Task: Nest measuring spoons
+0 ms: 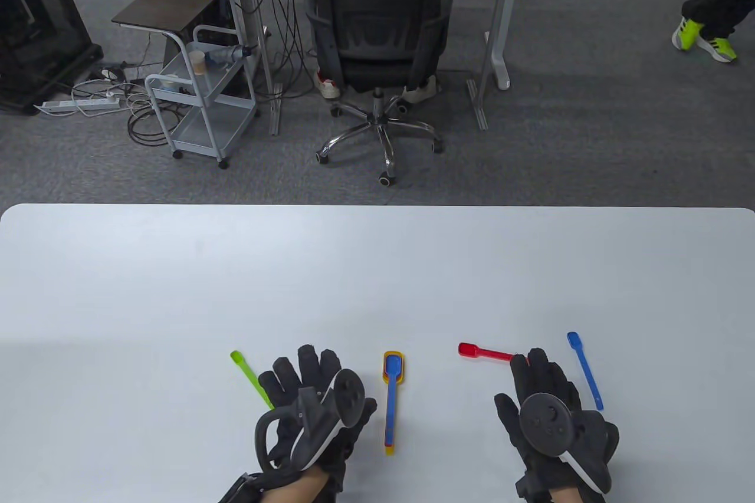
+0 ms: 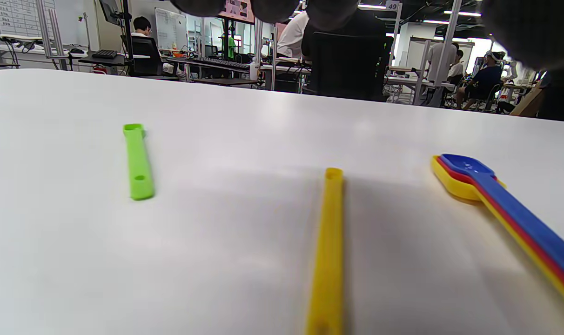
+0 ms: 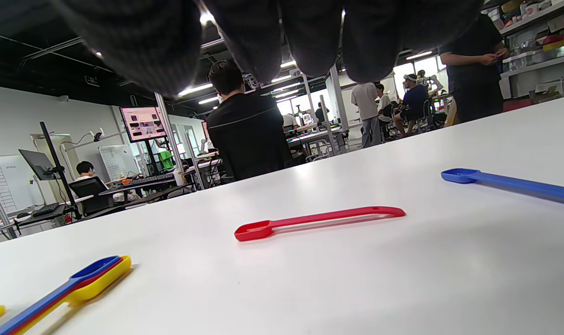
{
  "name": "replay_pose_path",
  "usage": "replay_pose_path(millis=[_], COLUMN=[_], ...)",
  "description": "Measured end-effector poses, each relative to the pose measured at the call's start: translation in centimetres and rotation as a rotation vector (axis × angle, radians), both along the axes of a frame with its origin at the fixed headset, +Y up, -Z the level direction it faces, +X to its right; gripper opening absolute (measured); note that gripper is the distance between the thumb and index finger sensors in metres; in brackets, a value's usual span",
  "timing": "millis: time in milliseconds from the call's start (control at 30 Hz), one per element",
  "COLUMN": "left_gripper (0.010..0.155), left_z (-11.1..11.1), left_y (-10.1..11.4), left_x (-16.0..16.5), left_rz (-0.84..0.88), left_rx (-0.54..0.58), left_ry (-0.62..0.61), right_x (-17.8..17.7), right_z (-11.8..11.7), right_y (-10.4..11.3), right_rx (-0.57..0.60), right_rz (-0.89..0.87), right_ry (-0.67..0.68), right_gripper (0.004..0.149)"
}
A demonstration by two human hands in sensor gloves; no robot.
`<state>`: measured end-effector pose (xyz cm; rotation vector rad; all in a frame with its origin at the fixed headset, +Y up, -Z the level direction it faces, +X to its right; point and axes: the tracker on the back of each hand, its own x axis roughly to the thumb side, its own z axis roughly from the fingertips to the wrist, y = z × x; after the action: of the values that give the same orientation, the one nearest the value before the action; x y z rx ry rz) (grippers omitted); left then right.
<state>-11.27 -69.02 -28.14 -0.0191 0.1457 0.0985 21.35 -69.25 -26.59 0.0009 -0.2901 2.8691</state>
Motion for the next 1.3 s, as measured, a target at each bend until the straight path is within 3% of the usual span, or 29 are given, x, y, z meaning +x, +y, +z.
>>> replay_pose_path(millis=[533,1300], left_gripper=[0.099,0.098], left_z=[-1.1,-0.3], left_y=[-1.5,-2.1], left_x=[-8.6,-9.3], left_rz=[0.044,-0.033], left_rx=[0.008,0.061], left_ry=[0.040,0.031], right_x=[0.1,-0.2], right_z=[-0.2,-1.8], right_y=[-0.4,-2.4], right_rx=[-0.021,-0.117], right_rz=[-0.001,0.097], right_ry=[-0.006,-0.032], right_gripper=[0.068,0.067])
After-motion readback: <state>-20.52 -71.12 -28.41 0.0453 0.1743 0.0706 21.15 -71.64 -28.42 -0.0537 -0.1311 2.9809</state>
